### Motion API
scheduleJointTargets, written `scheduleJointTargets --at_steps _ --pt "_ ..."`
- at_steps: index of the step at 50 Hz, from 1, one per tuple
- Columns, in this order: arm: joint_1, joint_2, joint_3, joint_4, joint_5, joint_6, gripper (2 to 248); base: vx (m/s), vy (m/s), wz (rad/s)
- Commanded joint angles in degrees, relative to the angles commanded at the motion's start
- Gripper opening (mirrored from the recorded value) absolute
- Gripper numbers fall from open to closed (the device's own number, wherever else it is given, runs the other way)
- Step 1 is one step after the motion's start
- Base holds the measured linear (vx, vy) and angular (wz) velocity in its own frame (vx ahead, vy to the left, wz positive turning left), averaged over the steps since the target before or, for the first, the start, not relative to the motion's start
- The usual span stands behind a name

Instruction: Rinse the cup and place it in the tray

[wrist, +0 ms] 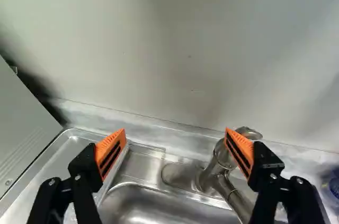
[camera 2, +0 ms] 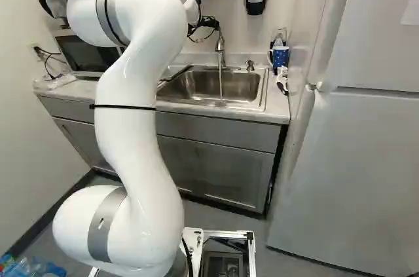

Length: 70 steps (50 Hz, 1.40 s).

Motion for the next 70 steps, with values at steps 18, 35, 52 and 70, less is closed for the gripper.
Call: scheduleJointTargets --at_steps 18,35,52,70 --pt "0.0 1.4 1.8 0.0 0.0 0.0 247 0.0 0.0 0.0" --pt "-0.9 6.0 7.7 0.0 0.0 0.0 247 0.0 0.0 0.0" --pt "-2.5 10.3 13.0 0.0 0.0 0.0 247 0.0 0.0 0.0" --pt "-4.2 14.8 18.3 0.0 -2.1 0.0 247 0.0 0.0 0.0"
